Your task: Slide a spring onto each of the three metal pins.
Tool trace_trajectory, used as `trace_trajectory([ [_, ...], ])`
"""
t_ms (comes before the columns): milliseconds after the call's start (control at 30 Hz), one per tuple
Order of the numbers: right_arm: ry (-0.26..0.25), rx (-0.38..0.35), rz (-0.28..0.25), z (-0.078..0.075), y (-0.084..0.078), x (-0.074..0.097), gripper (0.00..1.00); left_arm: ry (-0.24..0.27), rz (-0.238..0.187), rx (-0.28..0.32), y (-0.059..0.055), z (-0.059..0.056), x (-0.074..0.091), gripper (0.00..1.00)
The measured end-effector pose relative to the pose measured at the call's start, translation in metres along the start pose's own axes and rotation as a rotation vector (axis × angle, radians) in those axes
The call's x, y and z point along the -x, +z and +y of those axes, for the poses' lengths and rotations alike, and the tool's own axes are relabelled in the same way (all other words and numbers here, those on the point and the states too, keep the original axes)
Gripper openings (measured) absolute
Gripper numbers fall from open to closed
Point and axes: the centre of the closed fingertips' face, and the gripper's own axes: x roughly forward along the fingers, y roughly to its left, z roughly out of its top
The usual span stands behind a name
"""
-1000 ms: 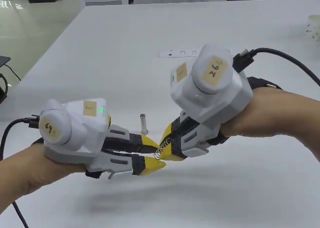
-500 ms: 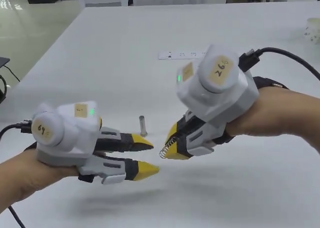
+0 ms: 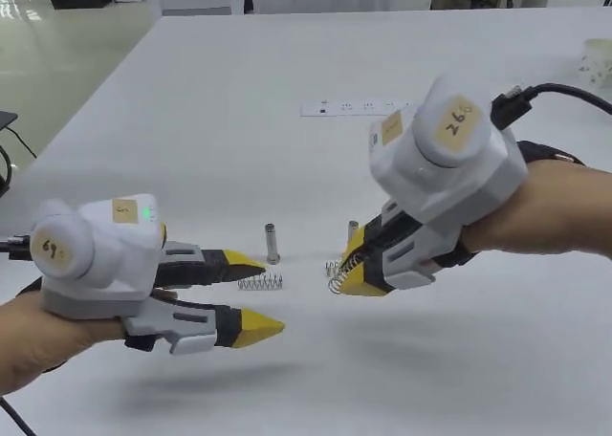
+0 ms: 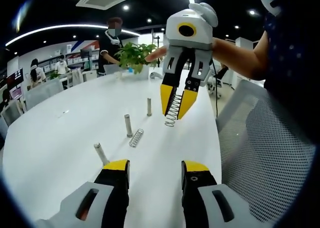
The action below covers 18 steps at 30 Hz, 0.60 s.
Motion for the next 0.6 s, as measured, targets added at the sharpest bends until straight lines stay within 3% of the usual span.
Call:
trace_trajectory([
  [600,-0.061,-0.054,0.013,-0.021,-0.02,0.028,0.09,0.098,-0.016,0.074,-0.015,0.017,0.02,0.44],
])
